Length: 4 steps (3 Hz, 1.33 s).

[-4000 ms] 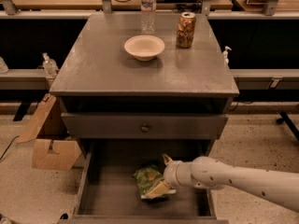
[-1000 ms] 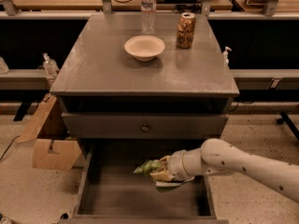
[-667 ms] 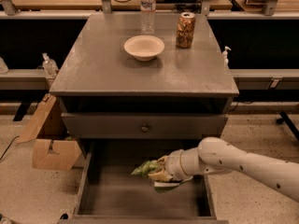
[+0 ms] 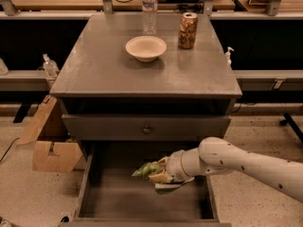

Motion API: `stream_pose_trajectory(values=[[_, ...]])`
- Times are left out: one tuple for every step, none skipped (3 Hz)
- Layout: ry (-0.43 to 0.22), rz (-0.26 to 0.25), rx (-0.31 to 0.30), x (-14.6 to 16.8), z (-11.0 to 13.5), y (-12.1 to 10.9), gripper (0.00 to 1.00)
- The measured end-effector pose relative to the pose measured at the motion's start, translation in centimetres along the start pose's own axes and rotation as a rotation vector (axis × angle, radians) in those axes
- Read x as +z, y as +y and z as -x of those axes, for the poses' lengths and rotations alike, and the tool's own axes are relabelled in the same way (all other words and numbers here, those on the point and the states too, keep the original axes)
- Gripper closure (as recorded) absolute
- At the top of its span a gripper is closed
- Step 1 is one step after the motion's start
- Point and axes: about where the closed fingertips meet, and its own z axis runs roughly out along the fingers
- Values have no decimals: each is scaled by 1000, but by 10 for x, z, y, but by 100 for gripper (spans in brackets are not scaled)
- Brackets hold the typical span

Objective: Pick green jalapeno chip bag from middle drawer and place on counter

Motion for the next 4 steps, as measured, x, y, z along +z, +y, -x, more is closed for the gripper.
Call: stream_pose_trajectory(values=[[8,28,-33,-17,44,13,100],[41,23,-39,-55,97,21,100],[81,-26,-41,-97,147,28,100],[110,-116,-62,-146,205,24,100]])
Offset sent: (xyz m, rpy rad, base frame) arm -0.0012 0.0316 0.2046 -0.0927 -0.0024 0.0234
